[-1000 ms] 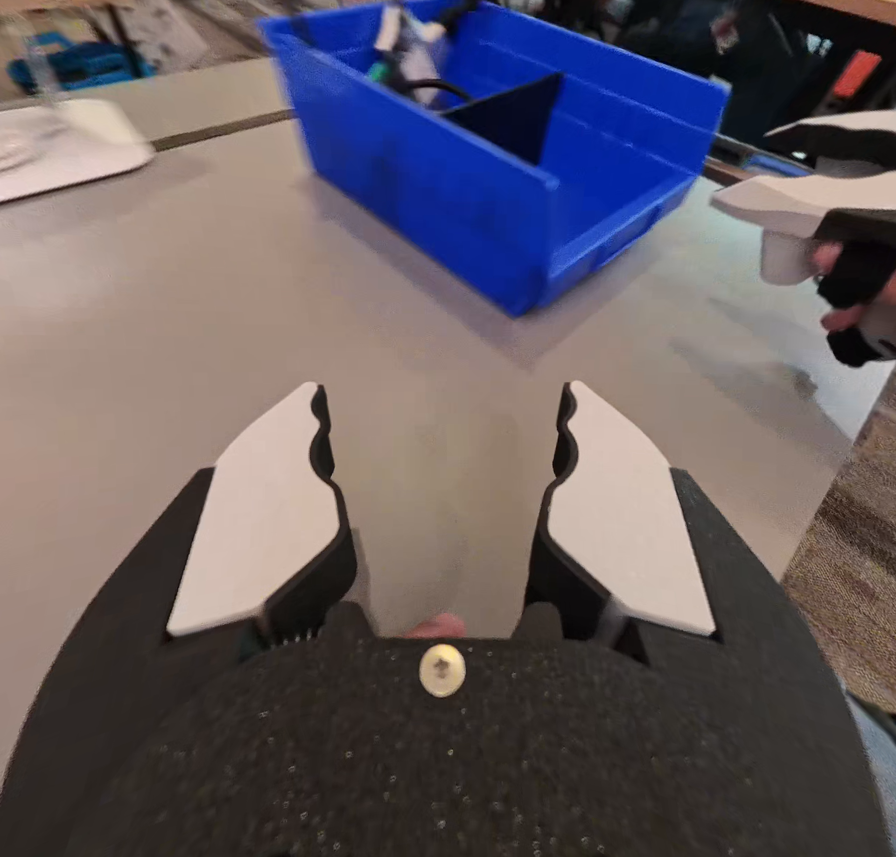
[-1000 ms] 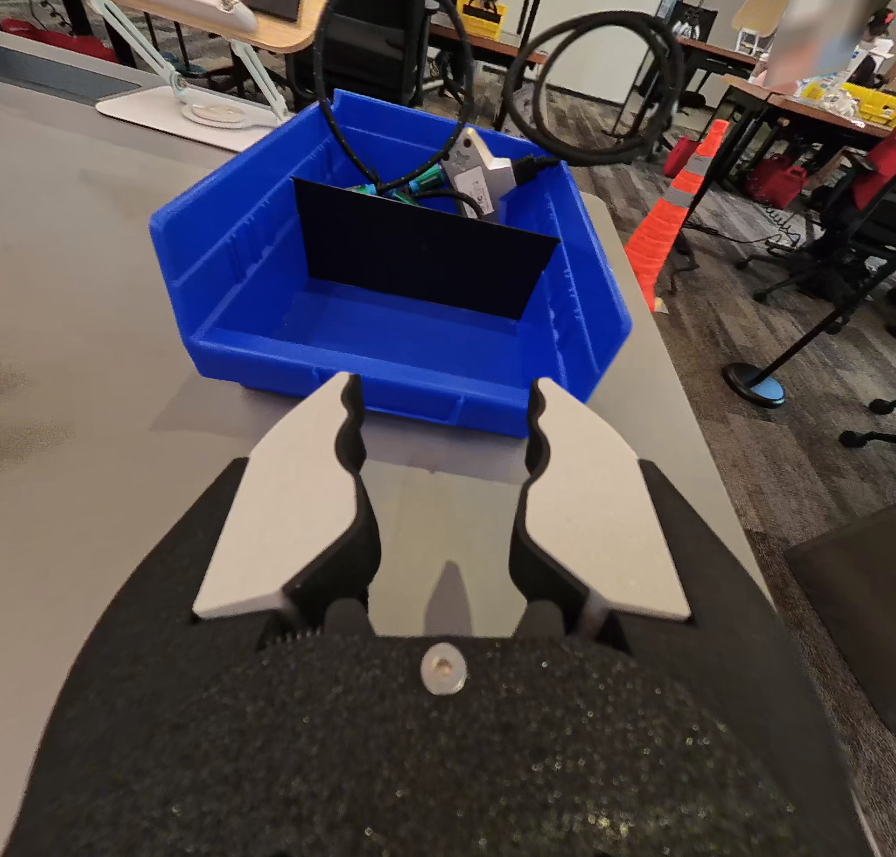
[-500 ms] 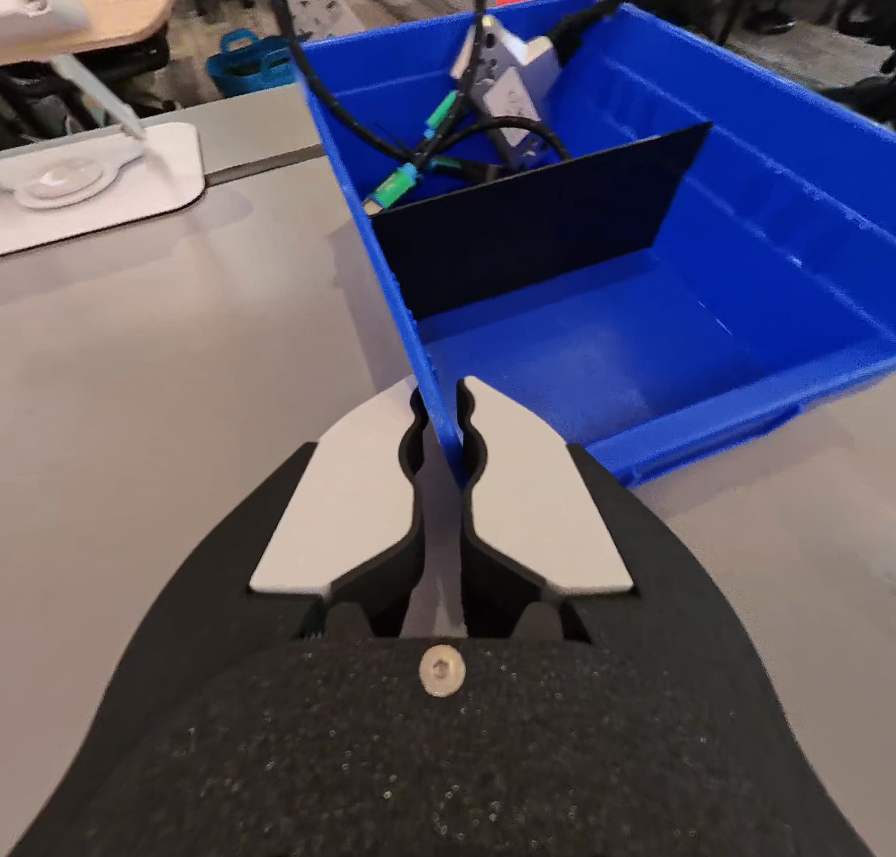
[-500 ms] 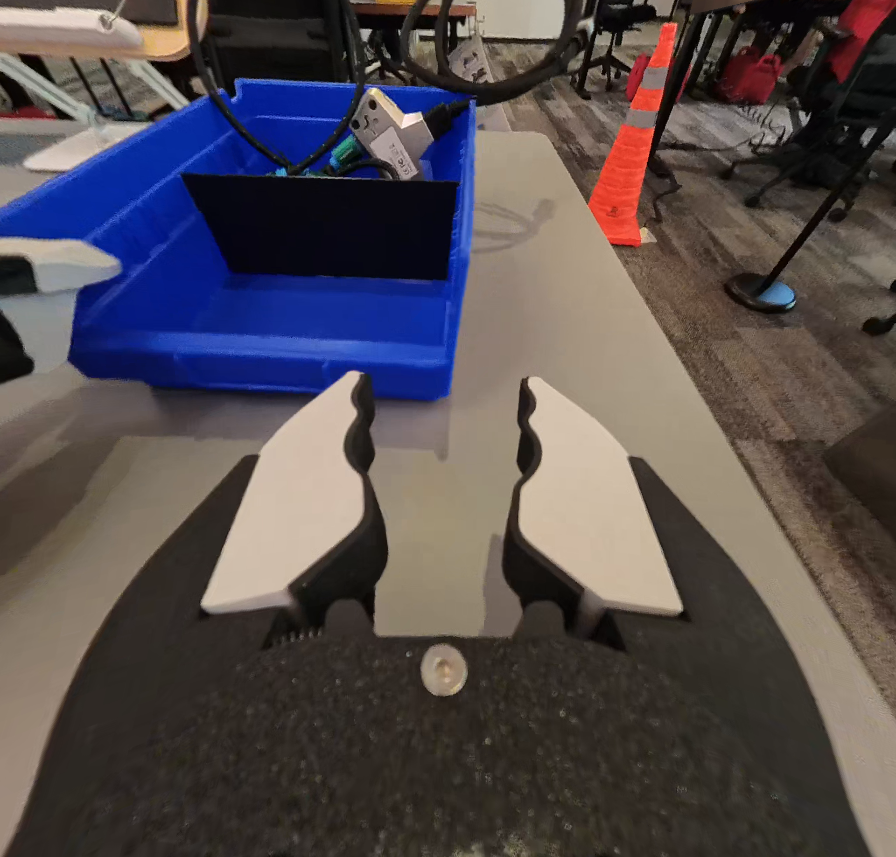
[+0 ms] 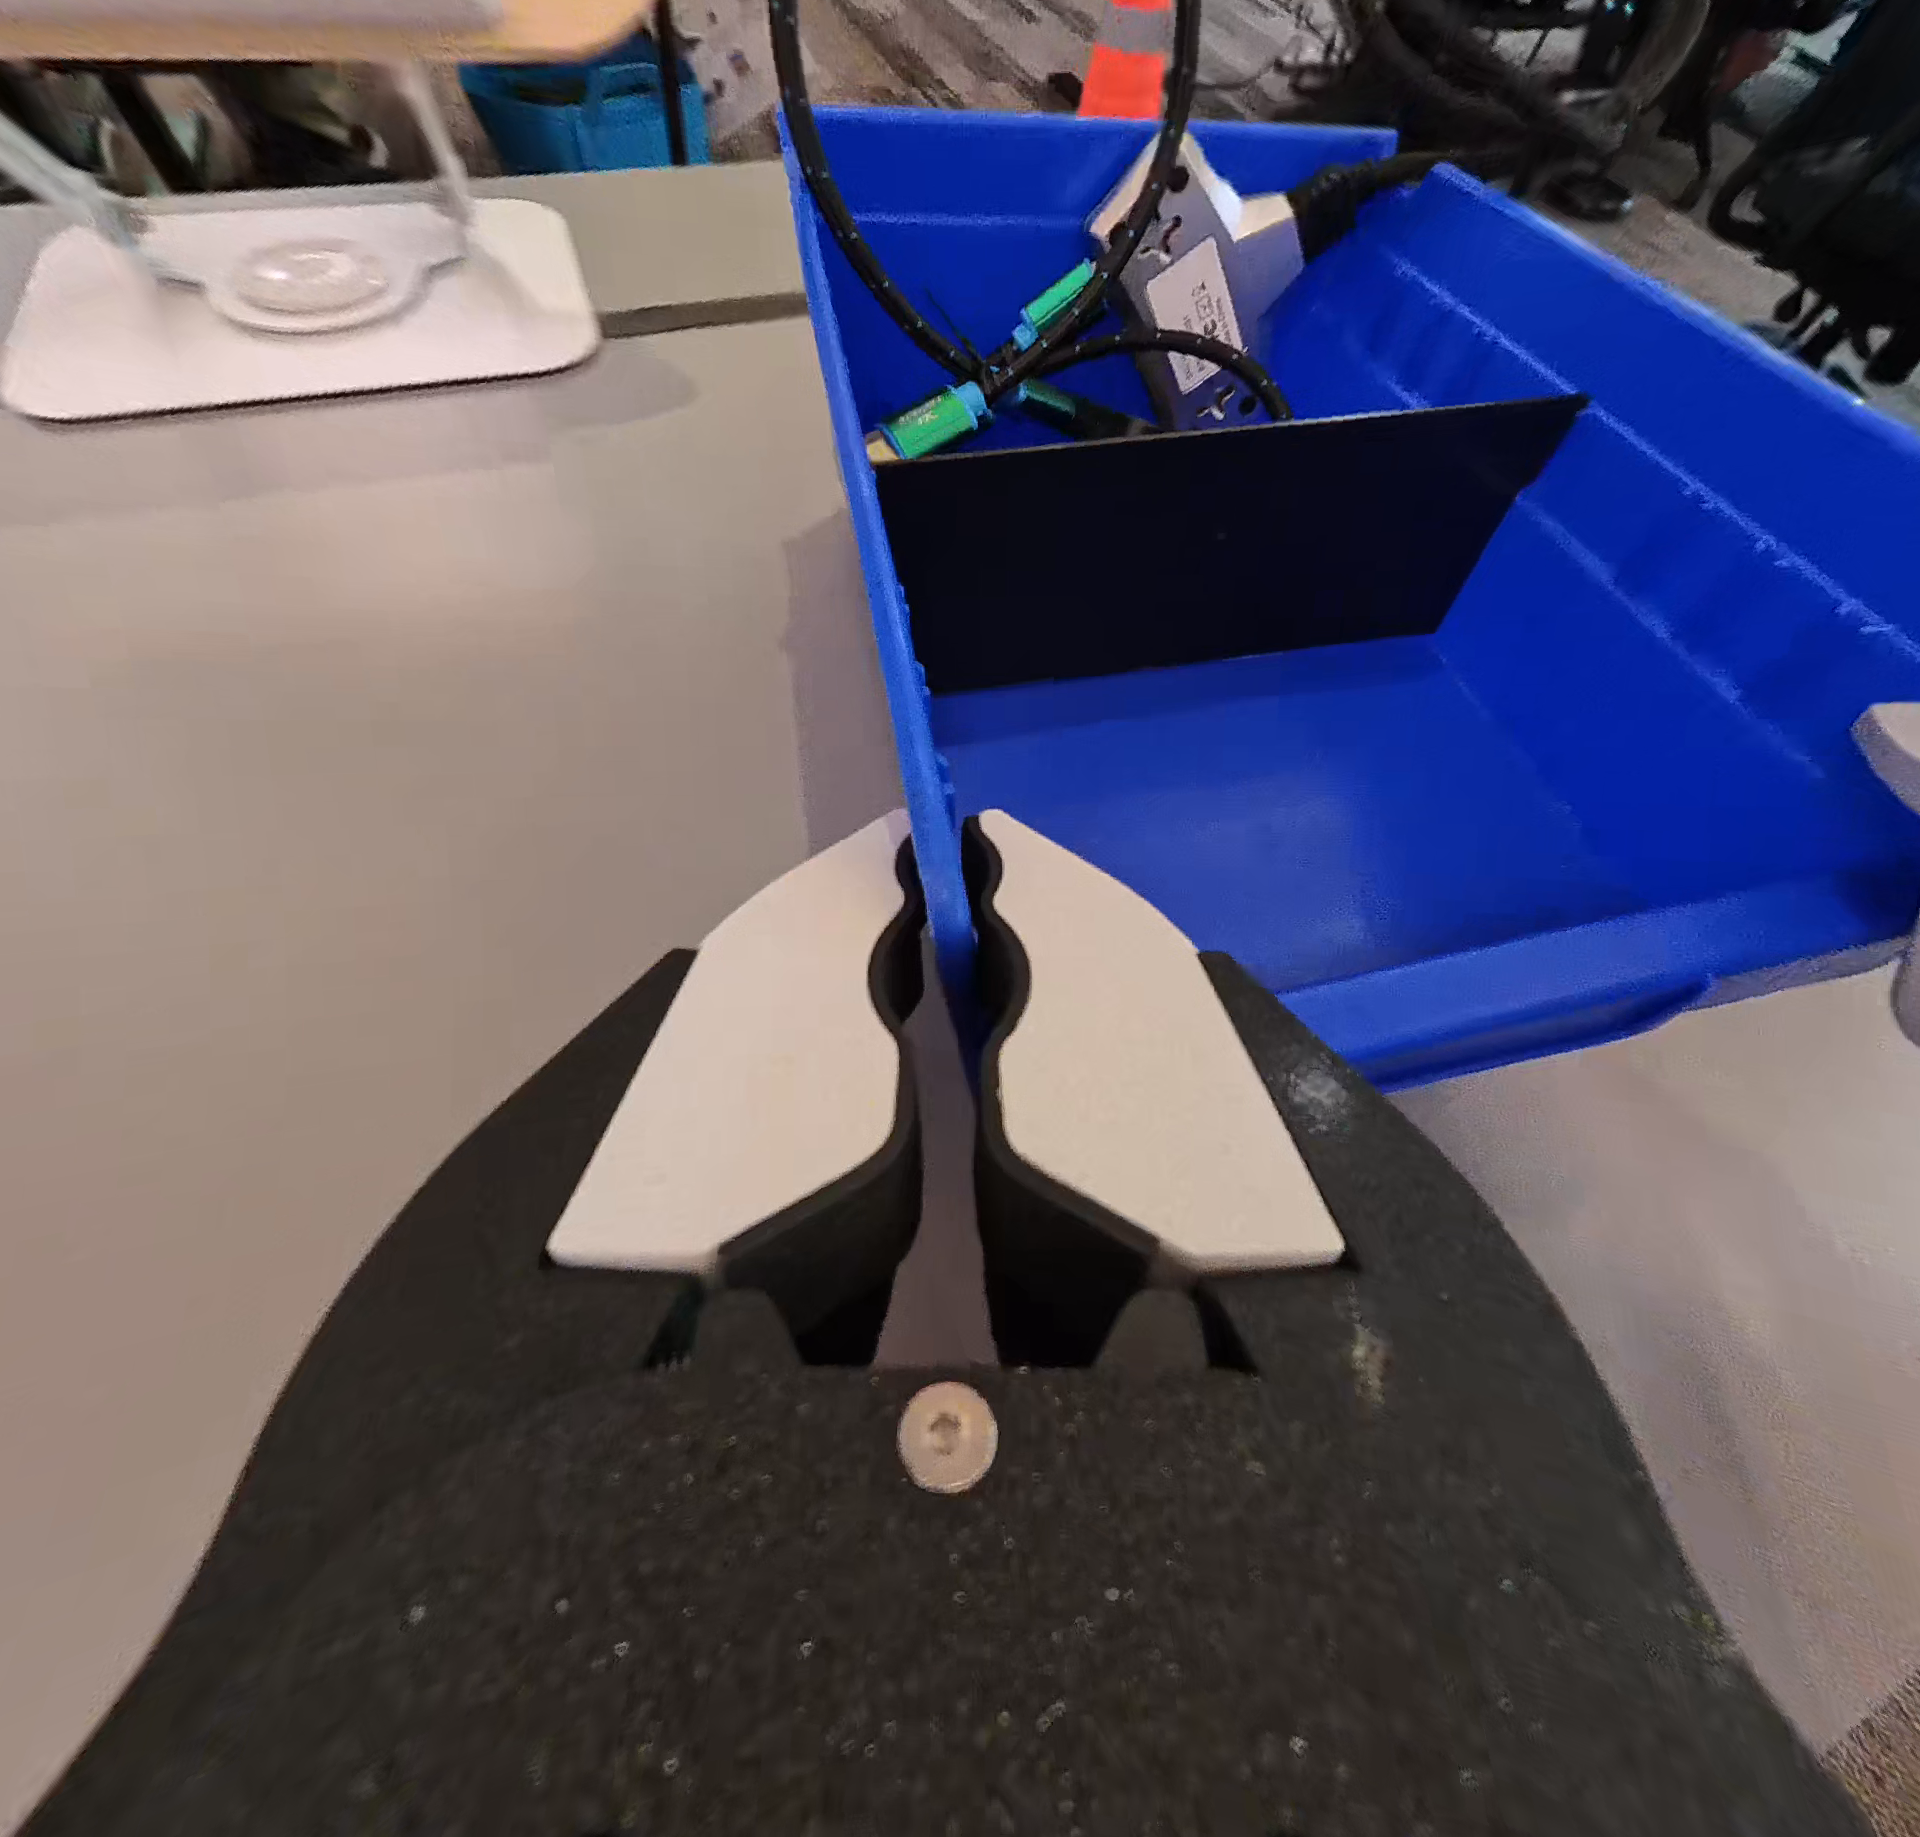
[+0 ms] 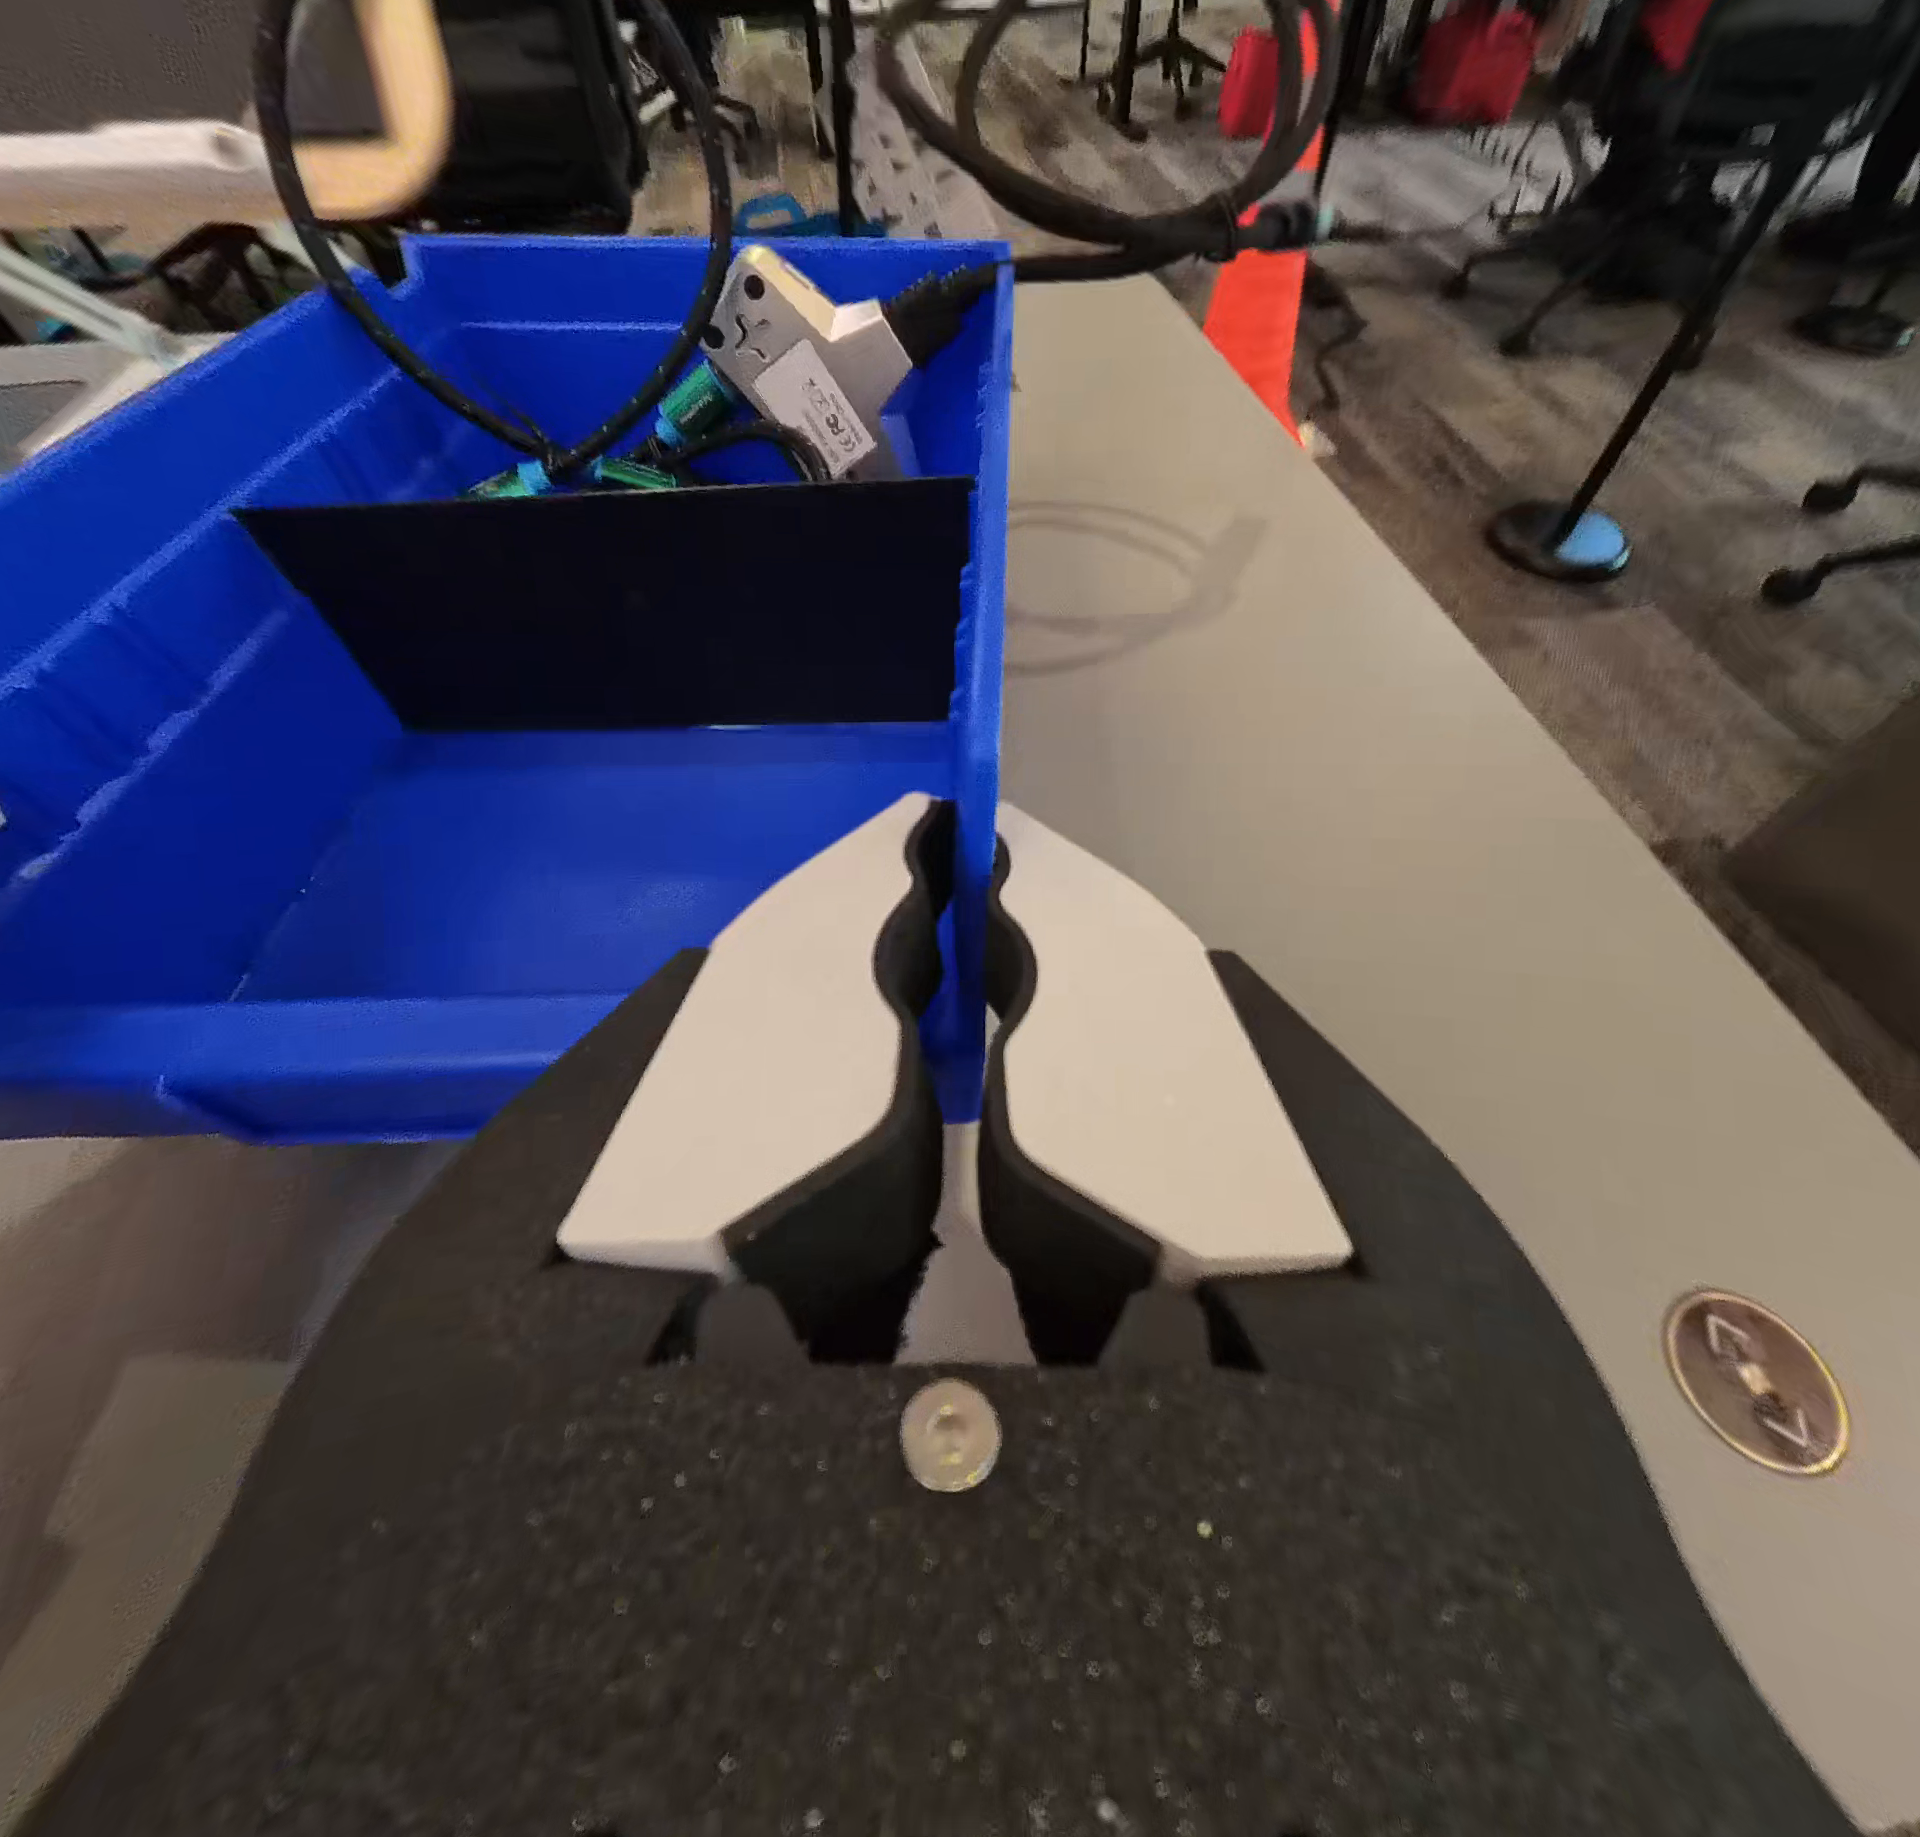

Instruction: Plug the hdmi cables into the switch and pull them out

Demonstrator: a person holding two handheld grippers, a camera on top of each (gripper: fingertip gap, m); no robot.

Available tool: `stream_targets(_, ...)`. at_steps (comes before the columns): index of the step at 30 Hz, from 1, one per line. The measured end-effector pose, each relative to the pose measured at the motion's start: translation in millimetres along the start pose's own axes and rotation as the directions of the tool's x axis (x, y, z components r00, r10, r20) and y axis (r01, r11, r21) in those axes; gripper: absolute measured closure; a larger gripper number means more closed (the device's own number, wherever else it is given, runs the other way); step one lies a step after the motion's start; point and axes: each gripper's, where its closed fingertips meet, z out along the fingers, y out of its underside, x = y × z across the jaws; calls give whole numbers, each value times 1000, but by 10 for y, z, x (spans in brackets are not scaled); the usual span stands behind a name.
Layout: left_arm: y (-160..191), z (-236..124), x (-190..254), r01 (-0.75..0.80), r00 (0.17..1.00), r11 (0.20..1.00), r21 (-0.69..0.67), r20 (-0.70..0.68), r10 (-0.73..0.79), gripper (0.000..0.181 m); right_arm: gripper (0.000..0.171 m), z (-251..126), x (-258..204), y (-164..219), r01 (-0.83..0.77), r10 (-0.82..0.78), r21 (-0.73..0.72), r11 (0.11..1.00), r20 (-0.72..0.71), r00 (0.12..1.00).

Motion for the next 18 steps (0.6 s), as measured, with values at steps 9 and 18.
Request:
stream_targets(9,57,-723,-1507,-15,976,997,70,217,-1,178,168,49,-1637,-28,4,-13,49,999,193,981)
stream_targets(18,441,-874,-2438,28,951,999,39,306,-38,177,168,249,-2643,275,71,-67,1,998,307,949)
